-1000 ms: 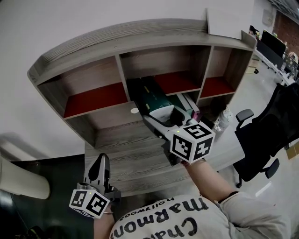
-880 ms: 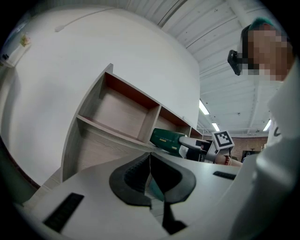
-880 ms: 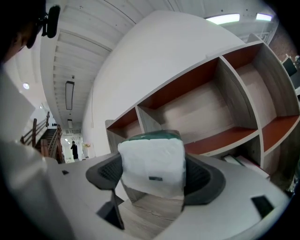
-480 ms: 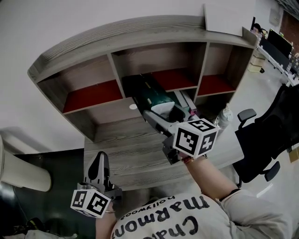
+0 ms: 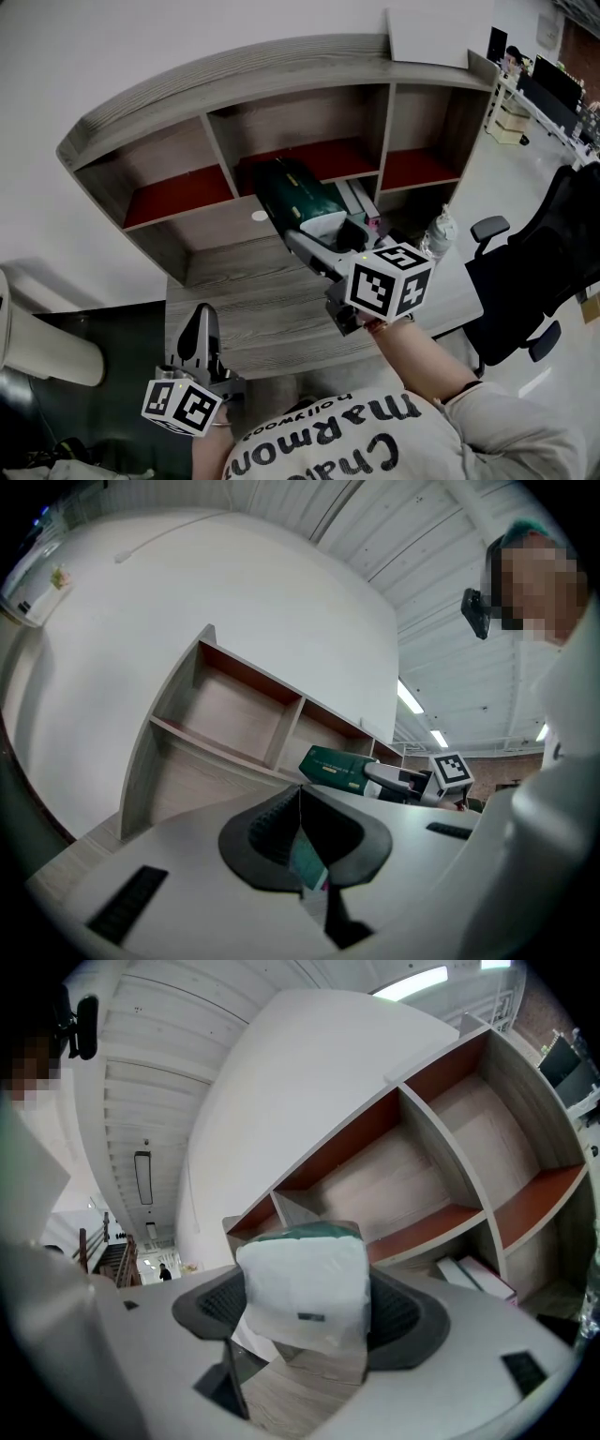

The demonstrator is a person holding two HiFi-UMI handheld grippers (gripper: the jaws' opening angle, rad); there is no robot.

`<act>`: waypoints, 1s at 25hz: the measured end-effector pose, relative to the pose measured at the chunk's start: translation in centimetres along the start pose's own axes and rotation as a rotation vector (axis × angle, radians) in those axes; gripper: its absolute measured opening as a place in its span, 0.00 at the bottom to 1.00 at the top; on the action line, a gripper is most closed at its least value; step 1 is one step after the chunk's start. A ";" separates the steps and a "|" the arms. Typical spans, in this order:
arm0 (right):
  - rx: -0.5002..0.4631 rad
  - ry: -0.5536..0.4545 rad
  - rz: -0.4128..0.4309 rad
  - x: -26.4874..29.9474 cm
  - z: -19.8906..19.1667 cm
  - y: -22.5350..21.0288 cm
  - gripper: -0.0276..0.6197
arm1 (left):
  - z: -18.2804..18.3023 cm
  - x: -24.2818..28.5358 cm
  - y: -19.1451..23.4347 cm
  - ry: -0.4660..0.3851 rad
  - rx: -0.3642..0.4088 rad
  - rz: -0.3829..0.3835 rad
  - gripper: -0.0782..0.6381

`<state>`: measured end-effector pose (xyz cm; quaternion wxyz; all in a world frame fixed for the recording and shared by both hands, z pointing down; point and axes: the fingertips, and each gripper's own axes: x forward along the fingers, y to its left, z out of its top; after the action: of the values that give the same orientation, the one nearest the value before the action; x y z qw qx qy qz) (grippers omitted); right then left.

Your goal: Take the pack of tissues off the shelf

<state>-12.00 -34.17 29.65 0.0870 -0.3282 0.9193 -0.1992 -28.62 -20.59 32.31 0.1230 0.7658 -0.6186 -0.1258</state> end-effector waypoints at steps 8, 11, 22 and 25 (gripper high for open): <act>0.055 0.043 0.000 -3.5 -1.4 -1.1 0.64 | -1.0 -0.1 -3.5 0.006 0.002 -0.027 0.13; 0.058 0.056 0.003 -4.4 -1.8 -1.2 0.64 | -1.1 -0.1 -4.3 0.009 0.001 -0.028 0.13; 0.071 0.107 0.015 -9.9 -4.5 -1.8 0.64 | -3.3 -1.7 -8.5 0.017 0.007 -0.022 0.13; 0.079 0.124 0.020 -11.2 -5.3 -1.8 0.64 | -4.0 -2.4 -9.3 0.021 -0.002 -0.016 0.13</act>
<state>-3.92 -26.70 35.51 0.0450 -0.3022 0.9176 -0.2543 -19.20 -16.24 32.99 0.1293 0.7718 -0.6110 -0.1191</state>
